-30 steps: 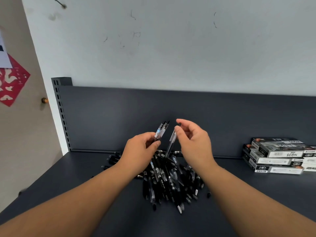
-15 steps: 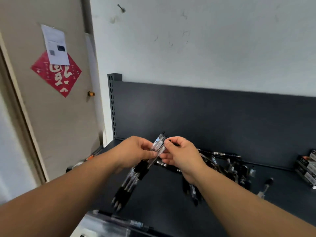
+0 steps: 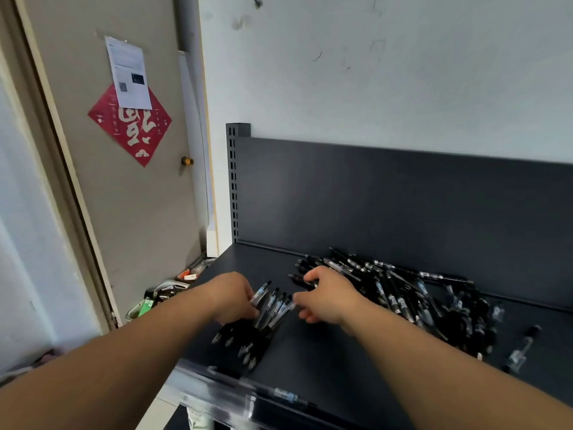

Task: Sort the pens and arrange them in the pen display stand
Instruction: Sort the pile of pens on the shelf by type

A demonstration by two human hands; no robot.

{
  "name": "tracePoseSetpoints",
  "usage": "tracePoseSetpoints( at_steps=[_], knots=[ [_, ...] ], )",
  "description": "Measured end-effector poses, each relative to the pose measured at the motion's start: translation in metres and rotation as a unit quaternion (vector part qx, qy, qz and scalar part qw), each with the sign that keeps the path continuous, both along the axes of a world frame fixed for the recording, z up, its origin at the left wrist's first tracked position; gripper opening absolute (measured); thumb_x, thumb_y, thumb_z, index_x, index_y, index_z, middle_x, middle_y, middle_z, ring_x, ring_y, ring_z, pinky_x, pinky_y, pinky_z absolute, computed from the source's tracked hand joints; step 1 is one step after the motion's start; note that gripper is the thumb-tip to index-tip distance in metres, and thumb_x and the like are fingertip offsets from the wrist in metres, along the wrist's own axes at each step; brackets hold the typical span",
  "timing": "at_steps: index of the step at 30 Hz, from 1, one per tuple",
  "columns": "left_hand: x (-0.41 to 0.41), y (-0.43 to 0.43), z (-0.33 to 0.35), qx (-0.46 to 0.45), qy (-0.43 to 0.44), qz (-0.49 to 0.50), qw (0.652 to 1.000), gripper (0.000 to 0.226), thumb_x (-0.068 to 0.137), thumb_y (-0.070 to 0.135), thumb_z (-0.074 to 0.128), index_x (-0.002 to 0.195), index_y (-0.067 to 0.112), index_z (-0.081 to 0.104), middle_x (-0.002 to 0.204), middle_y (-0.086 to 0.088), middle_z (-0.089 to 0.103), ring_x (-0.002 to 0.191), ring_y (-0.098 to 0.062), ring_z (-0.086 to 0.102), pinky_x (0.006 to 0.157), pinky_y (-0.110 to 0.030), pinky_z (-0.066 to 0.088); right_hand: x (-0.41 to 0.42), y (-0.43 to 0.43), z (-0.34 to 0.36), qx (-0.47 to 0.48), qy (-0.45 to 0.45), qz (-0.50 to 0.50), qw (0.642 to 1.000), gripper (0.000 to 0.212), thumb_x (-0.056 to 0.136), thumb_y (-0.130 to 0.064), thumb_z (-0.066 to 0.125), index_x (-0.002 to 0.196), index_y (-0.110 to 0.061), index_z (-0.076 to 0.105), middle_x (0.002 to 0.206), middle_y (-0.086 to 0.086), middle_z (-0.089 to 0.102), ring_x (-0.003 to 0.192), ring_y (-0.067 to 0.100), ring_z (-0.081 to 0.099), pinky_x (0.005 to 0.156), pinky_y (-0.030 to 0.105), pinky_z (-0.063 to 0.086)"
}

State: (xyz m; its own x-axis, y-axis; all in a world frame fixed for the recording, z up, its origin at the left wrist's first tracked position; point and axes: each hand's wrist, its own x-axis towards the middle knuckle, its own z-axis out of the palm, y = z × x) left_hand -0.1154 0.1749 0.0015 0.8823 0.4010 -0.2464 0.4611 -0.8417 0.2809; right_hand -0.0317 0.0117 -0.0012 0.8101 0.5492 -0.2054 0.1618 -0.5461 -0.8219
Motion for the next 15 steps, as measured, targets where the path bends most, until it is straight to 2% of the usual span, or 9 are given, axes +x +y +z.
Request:
tracePoseSetpoints(
  at_steps=[2,3,6,9,10,12,15],
  knots=[
    [0.002,-0.002,0.000,-0.001,-0.001,-0.003,1.000,0.030,0.087,0.036,0.065,0.100,0.009,0.068,0.109,-0.009,0.070,0.092,-0.020,0.064,0.087,-0.028,0.050,0.001,0.000,-0.004,-0.038,-0.027,0.010,0.999,0.053,0.086,-0.023,0.070,0.131,-0.019,0.043,0.088,0.005,0.067,0.067,0.013,0.066,0.065,0.023,0.056],
    [0.003,-0.003,0.000,-0.007,-0.003,-0.002,1.000,0.035,0.087,0.038,0.064,0.105,0.008,0.069,0.106,-0.008,0.071,0.094,-0.021,0.065,0.087,-0.028,0.050,0.001,0.001,-0.006,-0.063,-0.055,0.018,0.996,0.055,0.083,-0.028,0.071,0.131,-0.020,0.045,0.092,0.004,0.069,0.074,0.014,0.067,0.071,0.025,0.056],
    [0.004,-0.008,0.000,-0.018,-0.009,0.000,1.000,0.042,0.087,0.046,0.063,0.103,0.009,0.069,0.093,-0.008,0.070,0.078,-0.018,0.061,0.074,-0.025,0.050,-0.003,0.005,-0.010,-0.100,-0.098,0.040,0.989,0.058,0.079,-0.038,0.074,0.129,-0.020,0.053,0.113,0.003,0.067,0.101,0.021,0.065,0.092,0.032,0.053],
    [0.005,-0.011,-0.001,-0.028,-0.003,-0.002,1.000,0.044,0.084,0.048,0.065,0.107,0.009,0.066,0.100,-0.010,0.071,0.073,-0.019,0.063,0.066,-0.025,0.051,-0.007,0.007,-0.009,-0.115,-0.122,0.068,0.983,0.053,0.082,-0.039,0.072,0.128,-0.019,0.058,0.124,0.000,0.063,0.113,0.017,0.060,0.099,0.027,0.047],
    [0.005,-0.012,-0.002,-0.041,-0.005,-0.001,0.999,0.044,0.084,0.045,0.067,0.109,0.009,0.065,0.101,-0.011,0.070,0.071,-0.020,0.064,0.064,-0.025,0.054,-0.008,0.007,-0.009,-0.123,-0.137,0.075,0.980,0.051,0.083,-0.038,0.071,0.128,-0.018,0.059,0.126,-0.001,0.062,0.115,0.016,0.058,0.100,0.026,0.046],
    [0.003,-0.014,-0.002,-0.047,-0.007,0.002,0.999,0.042,0.085,0.039,0.067,0.114,0.010,0.062,0.104,-0.011,0.069,0.077,-0.023,0.070,0.068,-0.028,0.059,-0.010,0.006,-0.009,-0.134,-0.159,0.080,0.975,0.045,0.085,-0.035,0.069,0.125,-0.016,0.062,0.125,0.001,0.063,0.115,0.017,0.058,0.100,0.026,0.045],
    [0.002,-0.015,-0.002,-0.027,-0.018,0.002,0.999,0.036,0.090,0.033,0.061,0.120,0.012,0.057,0.106,-0.008,0.068,0.080,-0.025,0.072,0.068,-0.028,0.059,-0.015,0.006,-0.008,-0.146,-0.174,0.090,0.970,0.035,0.086,-0.030,0.069,0.113,-0.009,0.069,0.113,0.007,0.069,0.107,0.020,0.063,0.095,0.031,0.050]
  ],
)
